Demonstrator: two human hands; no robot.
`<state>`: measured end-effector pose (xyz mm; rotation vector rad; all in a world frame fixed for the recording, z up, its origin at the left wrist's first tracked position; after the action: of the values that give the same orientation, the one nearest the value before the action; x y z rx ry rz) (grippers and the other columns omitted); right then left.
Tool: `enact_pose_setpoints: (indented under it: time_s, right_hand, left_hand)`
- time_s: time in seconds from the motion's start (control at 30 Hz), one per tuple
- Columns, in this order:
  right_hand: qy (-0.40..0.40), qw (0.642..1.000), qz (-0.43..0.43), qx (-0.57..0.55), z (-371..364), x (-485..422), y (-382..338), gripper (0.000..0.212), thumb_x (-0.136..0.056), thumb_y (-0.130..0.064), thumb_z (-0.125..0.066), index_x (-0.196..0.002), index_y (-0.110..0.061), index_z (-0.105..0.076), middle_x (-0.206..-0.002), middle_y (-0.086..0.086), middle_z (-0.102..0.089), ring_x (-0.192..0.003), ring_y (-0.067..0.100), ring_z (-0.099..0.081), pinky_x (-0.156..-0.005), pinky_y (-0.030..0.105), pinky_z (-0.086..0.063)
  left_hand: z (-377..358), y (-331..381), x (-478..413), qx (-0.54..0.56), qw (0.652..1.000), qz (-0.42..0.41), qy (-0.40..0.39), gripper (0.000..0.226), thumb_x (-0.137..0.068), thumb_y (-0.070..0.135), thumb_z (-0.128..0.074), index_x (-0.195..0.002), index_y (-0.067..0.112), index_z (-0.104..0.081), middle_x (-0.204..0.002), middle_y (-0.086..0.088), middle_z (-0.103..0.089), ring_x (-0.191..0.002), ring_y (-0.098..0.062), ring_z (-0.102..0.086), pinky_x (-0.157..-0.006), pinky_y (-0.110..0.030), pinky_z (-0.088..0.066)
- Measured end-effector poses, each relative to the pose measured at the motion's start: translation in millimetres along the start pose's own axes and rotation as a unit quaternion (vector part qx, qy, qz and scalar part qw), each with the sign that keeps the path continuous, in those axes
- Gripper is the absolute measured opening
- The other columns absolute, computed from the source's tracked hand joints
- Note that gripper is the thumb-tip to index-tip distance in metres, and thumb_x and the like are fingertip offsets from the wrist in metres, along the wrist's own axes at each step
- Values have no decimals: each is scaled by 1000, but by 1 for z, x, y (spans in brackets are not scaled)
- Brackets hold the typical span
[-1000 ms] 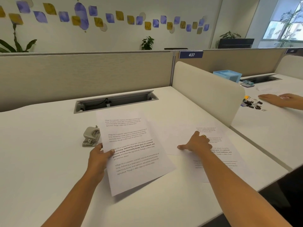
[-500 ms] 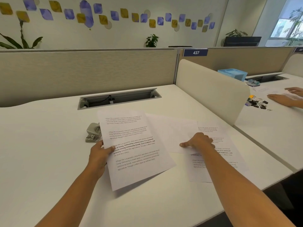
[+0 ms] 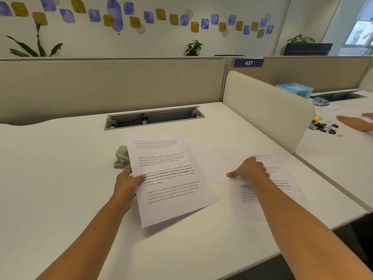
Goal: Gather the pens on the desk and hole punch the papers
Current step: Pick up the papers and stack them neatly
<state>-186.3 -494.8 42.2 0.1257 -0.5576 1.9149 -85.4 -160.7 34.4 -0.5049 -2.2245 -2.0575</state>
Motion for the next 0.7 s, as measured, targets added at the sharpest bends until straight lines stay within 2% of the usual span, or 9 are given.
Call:
enact_pose_setpoints:
  time_s: [0.17, 0.27, 0.33, 0.47, 0.53, 0.57, 0.63, 0.67, 0.7]
  right_hand:
    - [-14, 1000, 7, -21, -3, -4, -1, 102, -61, -43, -84, -137, -6, -27, -142, 13, -40, -133, 34, -35, -107, 45, -30]
    - [-24, 999, 36, -21, -4, -3, -3, 88, -62, -39, -84, -133, -10, -40, -135, 12, -50, -127, 33, -44, -105, 43, -37]
    - [-29, 997, 51, -45, -5, -3, -4, 79, -62, -33, -85, -126, -5, -47, -127, 13, -55, -119, 33, -51, -101, 42, -42]
    - [-60, 988, 51, -134, -8, 0, -5, 72, -64, -17, -84, -123, 2, -46, -122, 19, -56, -110, 35, -56, -81, 37, -51]
    - [-78, 975, 49, -200, -6, 0, -6, 71, -62, -8, -83, -123, 6, -47, -118, 21, -57, -105, 35, -58, -84, 38, -51]
    - [-89, 967, 45, -236, -5, 0, -6, 69, -61, -4, -82, -121, 8, -49, -112, 20, -58, -96, 33, -60, -82, 37, -50]
    - [-96, 949, 41, -297, 2, 3, -9, 67, -61, 1, -82, -120, 8, -50, -99, 17, -55, -74, 26, -54, -71, 34, -46]
    - [-89, 942, 45, -321, 6, 4, -10, 70, -62, 2, -81, -123, 6, -48, -99, 18, -53, -71, 24, -51, -68, 33, -44]
    - [-77, 937, 55, -337, 10, 5, -13, 73, -63, 2, -81, -126, 3, -44, -106, 19, -54, -76, 25, -52, -70, 34, -45]
  left_hand:
    - [4, 1, 1, 0, 1000, 0, 2, 38, -85, -4, -57, -120, 11, -53, -107, -11, -64, -89, -30, -62, -83, -41, -48]
    - [4, 1, 1, 2, 1000, 1, 1, 39, -85, -4, -57, -120, 11, -53, -108, -11, -63, -89, -30, -62, -82, -40, -48]
    - [4, 1, 0, 1, 1000, 1, 2, 36, -85, -4, -57, -117, 12, -53, -108, -11, -63, -87, -29, -62, -80, -39, -49]
    - [5, -2, -1, 6, 1000, 6, 0, 34, -85, -5, -57, -114, 12, -54, -109, -11, -63, -88, -30, -62, -83, -41, -49]
    - [5, -3, -1, 9, 1000, 8, -1, 33, -85, -5, -57, -114, 11, -54, -108, -12, -63, -87, -30, -62, -83, -41, -50]
    - [5, -4, -1, 9, 1000, 9, 0, 32, -85, -5, -57, -111, 12, -54, -107, -12, -63, -84, -29, -63, -81, -40, -51]
    - [5, -4, -1, 5, 1000, 13, 1, 30, -85, -5, -57, -108, 13, -55, -106, -12, -63, -79, -27, -63, -74, -36, -52]
    - [6, -4, -1, 2, 1000, 15, 2, 29, -85, -4, -57, -108, 13, -55, -106, -12, -64, -79, -27, -63, -74, -36, -52]
    - [6, -4, -2, 1, 1000, 19, 1, 29, -85, -4, -57, -109, 12, -56, -107, -13, -64, -82, -29, -63, -76, -38, -52]
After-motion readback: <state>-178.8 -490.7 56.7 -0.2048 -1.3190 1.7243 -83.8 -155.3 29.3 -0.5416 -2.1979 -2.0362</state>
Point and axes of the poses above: each hand's wrist, its own x-axis away from the middle knuckle, its own z-axis out of the back of the hand, y = z × x, the point moved 3 cm from there along -x, towards the middle knuckle
